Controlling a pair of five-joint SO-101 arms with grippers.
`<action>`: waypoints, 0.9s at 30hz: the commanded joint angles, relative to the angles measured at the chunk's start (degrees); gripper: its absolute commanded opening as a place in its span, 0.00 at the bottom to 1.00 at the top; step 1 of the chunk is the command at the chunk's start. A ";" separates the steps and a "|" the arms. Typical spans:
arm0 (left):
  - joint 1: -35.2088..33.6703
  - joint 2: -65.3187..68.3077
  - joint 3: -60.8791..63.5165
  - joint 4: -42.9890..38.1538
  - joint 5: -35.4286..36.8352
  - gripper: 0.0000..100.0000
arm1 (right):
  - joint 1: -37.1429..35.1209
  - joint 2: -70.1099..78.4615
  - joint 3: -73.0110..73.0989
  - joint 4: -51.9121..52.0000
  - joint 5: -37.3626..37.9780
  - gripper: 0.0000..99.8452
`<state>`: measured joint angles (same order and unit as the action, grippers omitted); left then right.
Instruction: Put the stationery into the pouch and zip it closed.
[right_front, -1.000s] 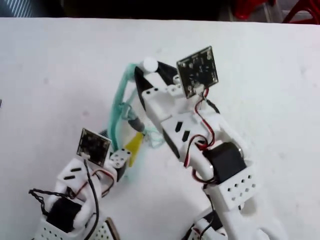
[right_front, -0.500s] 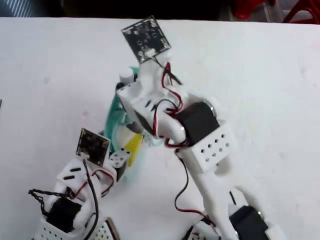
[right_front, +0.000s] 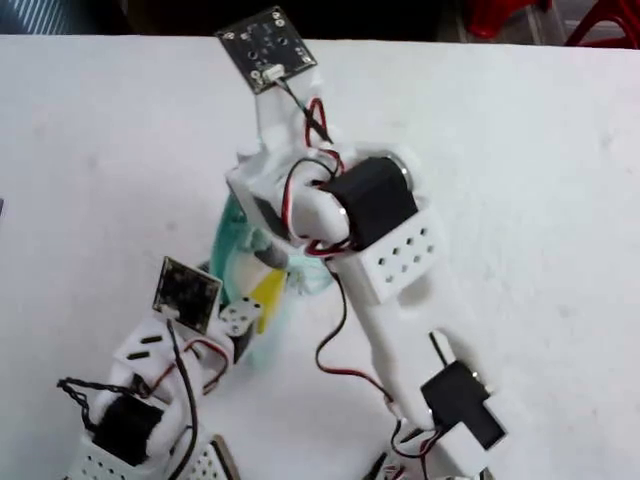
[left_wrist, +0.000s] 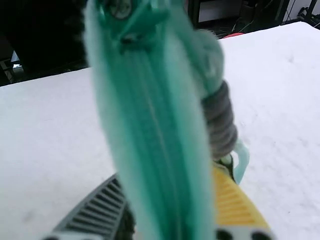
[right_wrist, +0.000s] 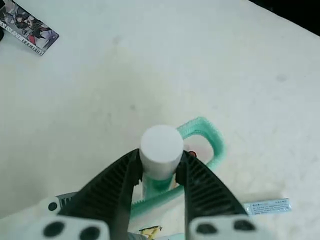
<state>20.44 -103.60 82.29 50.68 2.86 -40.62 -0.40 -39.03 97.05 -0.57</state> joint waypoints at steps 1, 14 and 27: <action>-0.04 -0.84 -3.16 0.00 0.26 0.17 | -0.40 -0.13 0.53 1.63 0.09 0.19; -0.04 -0.84 -3.16 -0.09 0.26 0.17 | -0.92 -4.35 0.09 1.45 0.53 0.27; 0.04 -0.84 -1.67 -0.44 0.18 0.17 | 2.42 -20.09 0.00 -5.41 0.53 0.27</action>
<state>20.44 -103.60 82.29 50.68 2.68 -40.88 -14.55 -38.51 94.42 -0.57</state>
